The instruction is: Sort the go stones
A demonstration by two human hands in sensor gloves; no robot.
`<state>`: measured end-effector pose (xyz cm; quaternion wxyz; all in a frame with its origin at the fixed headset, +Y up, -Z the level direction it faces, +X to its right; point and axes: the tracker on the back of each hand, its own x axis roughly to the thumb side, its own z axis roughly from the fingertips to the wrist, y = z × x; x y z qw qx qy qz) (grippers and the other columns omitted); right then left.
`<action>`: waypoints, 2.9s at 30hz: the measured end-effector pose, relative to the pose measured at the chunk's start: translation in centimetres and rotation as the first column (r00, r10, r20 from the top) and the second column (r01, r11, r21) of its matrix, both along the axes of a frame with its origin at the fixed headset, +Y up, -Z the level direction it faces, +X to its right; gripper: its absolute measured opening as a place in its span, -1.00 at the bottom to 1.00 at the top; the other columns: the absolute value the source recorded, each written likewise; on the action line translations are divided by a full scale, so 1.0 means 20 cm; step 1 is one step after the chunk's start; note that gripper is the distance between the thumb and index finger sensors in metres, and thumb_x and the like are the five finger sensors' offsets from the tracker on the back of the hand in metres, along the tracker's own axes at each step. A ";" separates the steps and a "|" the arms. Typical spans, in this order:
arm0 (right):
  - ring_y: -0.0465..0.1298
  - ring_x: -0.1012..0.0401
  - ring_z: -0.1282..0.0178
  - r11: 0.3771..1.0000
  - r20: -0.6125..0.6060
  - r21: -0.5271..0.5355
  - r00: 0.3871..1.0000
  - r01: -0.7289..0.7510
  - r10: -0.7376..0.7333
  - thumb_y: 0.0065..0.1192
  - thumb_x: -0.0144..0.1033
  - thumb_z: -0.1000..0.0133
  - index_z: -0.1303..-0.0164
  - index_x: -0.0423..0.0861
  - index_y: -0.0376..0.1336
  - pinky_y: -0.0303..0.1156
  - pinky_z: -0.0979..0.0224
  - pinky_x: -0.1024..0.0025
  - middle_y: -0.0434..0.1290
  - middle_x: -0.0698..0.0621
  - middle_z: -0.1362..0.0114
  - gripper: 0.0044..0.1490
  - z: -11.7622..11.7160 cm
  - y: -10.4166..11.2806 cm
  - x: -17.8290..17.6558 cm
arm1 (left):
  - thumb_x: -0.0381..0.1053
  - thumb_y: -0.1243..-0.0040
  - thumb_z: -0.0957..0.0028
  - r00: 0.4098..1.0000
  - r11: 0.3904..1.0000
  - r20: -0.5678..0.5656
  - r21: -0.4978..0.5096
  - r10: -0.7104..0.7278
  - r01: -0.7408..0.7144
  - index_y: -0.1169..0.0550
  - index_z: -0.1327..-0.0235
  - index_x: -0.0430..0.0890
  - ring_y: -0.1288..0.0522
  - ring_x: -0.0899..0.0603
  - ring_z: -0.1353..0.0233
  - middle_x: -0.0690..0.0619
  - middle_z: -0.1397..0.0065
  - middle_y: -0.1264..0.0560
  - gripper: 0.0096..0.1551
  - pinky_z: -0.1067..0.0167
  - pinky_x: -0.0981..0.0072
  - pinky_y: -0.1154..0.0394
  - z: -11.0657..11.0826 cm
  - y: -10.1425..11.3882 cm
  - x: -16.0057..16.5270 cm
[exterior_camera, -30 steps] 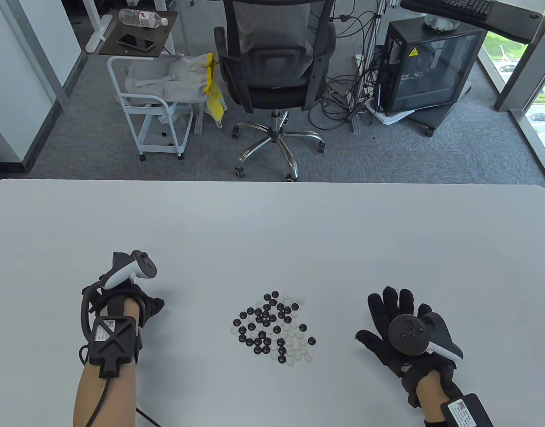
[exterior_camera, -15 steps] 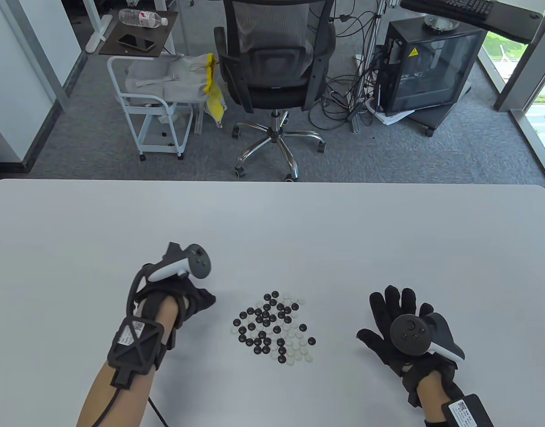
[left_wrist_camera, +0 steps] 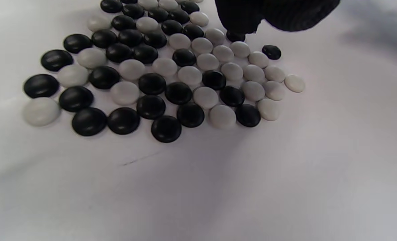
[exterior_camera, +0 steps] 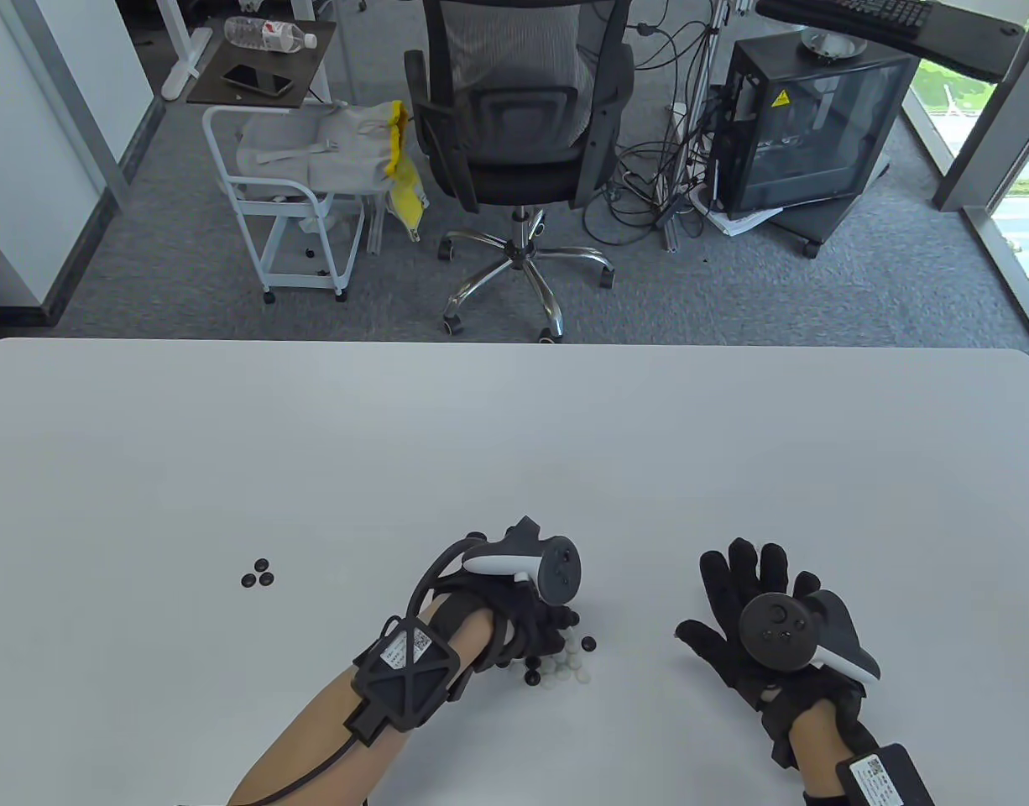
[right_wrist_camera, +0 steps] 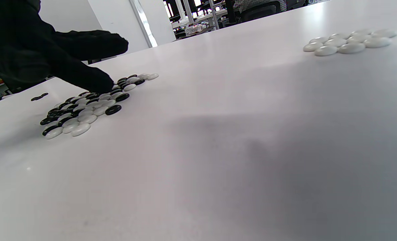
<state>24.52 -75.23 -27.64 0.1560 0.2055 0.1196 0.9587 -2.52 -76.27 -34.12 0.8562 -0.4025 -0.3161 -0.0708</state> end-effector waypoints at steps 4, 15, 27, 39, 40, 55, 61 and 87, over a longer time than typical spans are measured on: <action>-0.58 -0.54 -0.45 1.000 -0.001 -0.002 1.000 -0.001 0.001 -0.28 0.13 -0.35 -0.75 -0.46 -0.41 -0.56 -0.18 -0.74 -0.50 -0.68 -0.62 0.14 0.00 0.00 0.00 | 0.27 0.21 -0.11 1.000 1.000 0.008 -0.006 -0.017 0.017 -0.07 -0.67 0.24 0.63 -0.50 -0.45 -0.25 -0.56 0.58 -0.23 -0.12 -0.69 0.49 -0.02 -0.05 0.05; -0.57 -0.55 -0.45 1.000 -0.001 -0.020 1.000 0.000 0.000 -0.28 0.14 -0.35 -0.75 -0.47 -0.40 -0.55 -0.18 -0.74 -0.50 -0.68 -0.62 0.15 0.00 -0.02 0.00 | 0.29 0.28 -0.11 0.927 0.991 -0.360 -0.036 0.106 -0.128 -0.17 -0.68 0.25 0.67 -0.50 -0.44 -0.23 -0.58 0.59 -0.24 -0.12 -0.69 0.52 -0.40 -0.07 0.06; -0.57 -0.55 -0.45 1.000 -0.010 -0.016 1.000 0.000 -0.001 -0.28 0.13 -0.35 -0.76 -0.47 -0.40 -0.55 -0.18 -0.74 -0.49 -0.68 -0.62 0.14 0.00 -0.01 0.00 | 0.30 0.25 -0.10 0.695 0.999 -0.718 -0.047 -0.035 0.002 -0.30 -0.64 0.20 0.65 -0.50 -0.46 -0.21 -0.61 0.56 -0.24 -0.11 -0.68 0.53 -0.49 0.00 -0.77; -0.57 -0.55 -0.46 1.000 -0.014 -0.027 1.000 -0.015 0.014 -0.28 0.14 -0.35 -0.76 -0.47 -0.40 -0.55 -0.18 -0.75 -0.49 -0.68 -0.63 0.14 -0.01 -0.02 -0.01 | 0.29 0.23 -0.10 0.517 0.992 -0.847 -0.096 -0.123 0.080 -0.31 -0.65 0.18 0.65 -0.49 -0.46 -0.19 -0.61 0.55 -0.23 -0.11 -0.67 0.53 -0.30 0.03 -1.38; -0.57 -0.55 -0.46 0.999 -0.014 -0.029 1.000 -0.015 0.014 -0.28 0.13 -0.36 -0.76 -0.47 -0.40 -0.55 -0.18 -0.75 -0.49 -0.68 -0.63 0.14 -0.01 -0.02 -0.01 | 0.29 0.22 -0.10 0.512 0.993 -0.850 -0.095 -0.121 0.076 -0.31 -0.65 0.18 0.64 -0.49 -0.46 -0.20 -0.61 0.55 -0.23 -0.11 -0.67 0.53 -0.29 0.03 -1.39; -0.57 -0.55 -0.46 0.999 -0.017 -0.030 1.000 -0.021 0.020 -0.26 0.13 -0.36 -0.76 -0.47 -0.39 -0.55 -0.18 -0.75 -0.49 -0.68 -0.63 0.14 0.00 -0.01 -0.02 | 0.28 0.20 -0.11 0.555 0.999 -0.830 -0.047 -0.052 0.024 -0.29 -0.68 0.14 0.64 -0.50 -0.46 -0.22 -0.60 0.56 -0.21 -0.11 -0.67 0.53 -0.23 0.13 -1.40; -0.57 -0.55 -0.46 1.000 -0.016 -0.018 1.000 -0.009 0.009 -0.26 0.13 -0.36 -0.76 -0.47 -0.39 -0.55 -0.18 -0.75 -0.49 -0.68 -0.63 0.14 0.01 0.00 -0.02 | 0.28 0.17 -0.13 0.832 0.999 -0.554 0.033 0.014 0.005 -0.37 -0.64 0.12 0.57 -0.52 -0.49 -0.26 -0.66 0.46 -0.24 -0.14 -0.69 0.46 -0.19 0.25 -0.92; -0.57 -0.55 -0.46 1.000 -0.010 -0.019 1.000 -0.001 0.001 -0.26 0.13 -0.36 -0.75 -0.47 -0.40 -0.55 -0.18 -0.75 -0.49 -0.68 -0.63 0.14 0.01 0.01 0.00 | 0.29 0.30 -0.09 0.991 1.000 -0.133 0.026 0.011 -0.008 -0.02 -0.67 0.27 0.69 -0.49 -0.43 -0.23 -0.56 0.64 -0.22 -0.12 -0.69 0.54 -0.19 -0.07 0.24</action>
